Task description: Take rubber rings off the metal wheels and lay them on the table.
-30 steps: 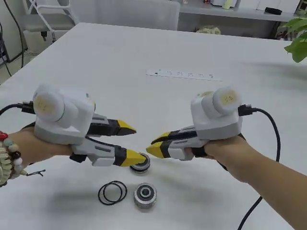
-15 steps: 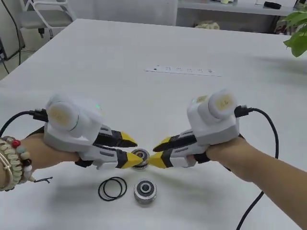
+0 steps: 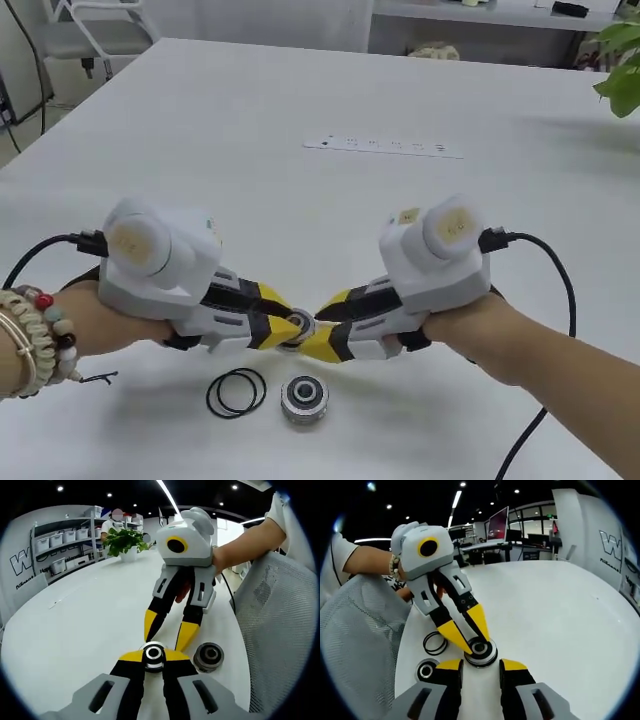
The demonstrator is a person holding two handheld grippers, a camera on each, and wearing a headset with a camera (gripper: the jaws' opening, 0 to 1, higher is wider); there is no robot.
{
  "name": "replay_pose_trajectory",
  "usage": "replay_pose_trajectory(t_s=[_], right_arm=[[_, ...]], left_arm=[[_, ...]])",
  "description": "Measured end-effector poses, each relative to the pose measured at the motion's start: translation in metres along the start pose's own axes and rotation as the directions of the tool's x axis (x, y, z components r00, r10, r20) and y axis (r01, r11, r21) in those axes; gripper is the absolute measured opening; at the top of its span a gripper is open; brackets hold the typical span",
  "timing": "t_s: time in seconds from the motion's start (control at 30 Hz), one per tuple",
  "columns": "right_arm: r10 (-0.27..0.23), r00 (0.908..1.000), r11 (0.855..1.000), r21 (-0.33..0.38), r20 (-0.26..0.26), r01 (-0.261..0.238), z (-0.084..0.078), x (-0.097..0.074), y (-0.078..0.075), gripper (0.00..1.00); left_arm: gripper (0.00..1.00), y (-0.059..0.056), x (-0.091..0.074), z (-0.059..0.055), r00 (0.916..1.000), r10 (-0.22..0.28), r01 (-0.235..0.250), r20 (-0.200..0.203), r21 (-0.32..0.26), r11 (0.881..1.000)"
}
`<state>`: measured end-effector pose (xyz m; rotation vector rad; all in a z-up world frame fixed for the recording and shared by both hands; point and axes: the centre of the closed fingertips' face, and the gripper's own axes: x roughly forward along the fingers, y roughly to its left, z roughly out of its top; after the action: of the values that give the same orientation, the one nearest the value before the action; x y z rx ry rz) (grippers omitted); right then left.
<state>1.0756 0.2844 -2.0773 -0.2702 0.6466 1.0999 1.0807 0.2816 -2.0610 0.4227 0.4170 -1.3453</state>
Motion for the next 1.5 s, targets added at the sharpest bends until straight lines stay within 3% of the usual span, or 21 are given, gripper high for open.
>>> replay_pose_trajectory(t_s=[0.23, 0.57, 0.7, 0.83, 1.0, 1.03, 1.23, 1.33, 1.43, 1.47, 1.5], right_arm=[[-0.007, 1.0000, 1.000, -0.021, -0.001, 0.007, 0.000, 0.004, 0.001, 0.27], [0.006, 0.9998, 0.999, -0.053, -0.020, -0.007, -0.004, -0.003, -0.001, 0.17], [0.030, 0.9995, 0.998, 0.048, 0.007, -0.030, -0.001, -0.005, 0.001, 0.20], [0.021, 0.9998, 0.999, 0.041, 0.008, -0.021, -0.001, -0.004, 0.000, 0.21], [0.020, 0.9998, 1.000, 0.012, -0.009, -0.020, -0.003, -0.005, -0.001, 0.13], [0.020, 0.9996, 0.999, -0.028, -0.021, -0.021, -0.006, -0.007, -0.001, 0.11], [0.020, 0.9994, 0.999, -0.027, -0.028, -0.021, -0.007, -0.007, -0.001, 0.08], [0.006, 0.9997, 0.999, -0.048, -0.025, -0.007, -0.007, -0.009, -0.005, 0.00], [-0.001, 0.9996, 1.000, -0.015, -0.028, 0.001, -0.007, -0.009, -0.006, 0.00], [-0.004, 0.9995, 0.999, 0.046, -0.031, 0.005, -0.008, -0.009, -0.006, 0.00], [-0.010, 0.9993, 0.986, 0.163, -0.035, 0.015, -0.008, -0.009, -0.008, 0.00]], left_arm=[[0.07, -0.001, 0.001, 0.001, 1.0000, 0.004, -0.004, 0.006, -0.003, 1.000], [0.07, -0.002, 0.000, 0.003, 0.9999, 0.005, -0.005, 0.012, -0.007, 1.000], [0.07, -0.002, 0.001, 0.003, 0.9999, 0.007, -0.007, 0.011, -0.008, 1.000], [0.07, -0.001, 0.001, 0.003, 0.9999, 0.008, -0.008, 0.011, -0.010, 1.000], [0.07, -0.001, 0.001, 0.003, 0.9999, 0.009, -0.009, 0.012, -0.010, 1.000], [0.07, -0.001, 0.001, 0.003, 0.9999, 0.009, -0.009, 0.012, -0.012, 1.000], [0.07, -0.001, 0.001, 0.003, 0.9998, 0.011, -0.011, 0.015, -0.017, 1.000], [0.07, 0.000, 0.001, 0.003, 0.9998, 0.012, -0.011, 0.016, -0.023, 1.000], [0.07, 0.000, 0.001, 0.003, 0.9998, 0.014, -0.013, 0.017, -0.023, 1.000], [0.07, 0.000, 0.001, 0.003, 0.9998, 0.014, -0.014, 0.017, -0.023, 1.000], [0.07, 0.000, 0.002, 0.003, 0.9997, 0.016, -0.015, 0.017, -0.024, 1.000]])
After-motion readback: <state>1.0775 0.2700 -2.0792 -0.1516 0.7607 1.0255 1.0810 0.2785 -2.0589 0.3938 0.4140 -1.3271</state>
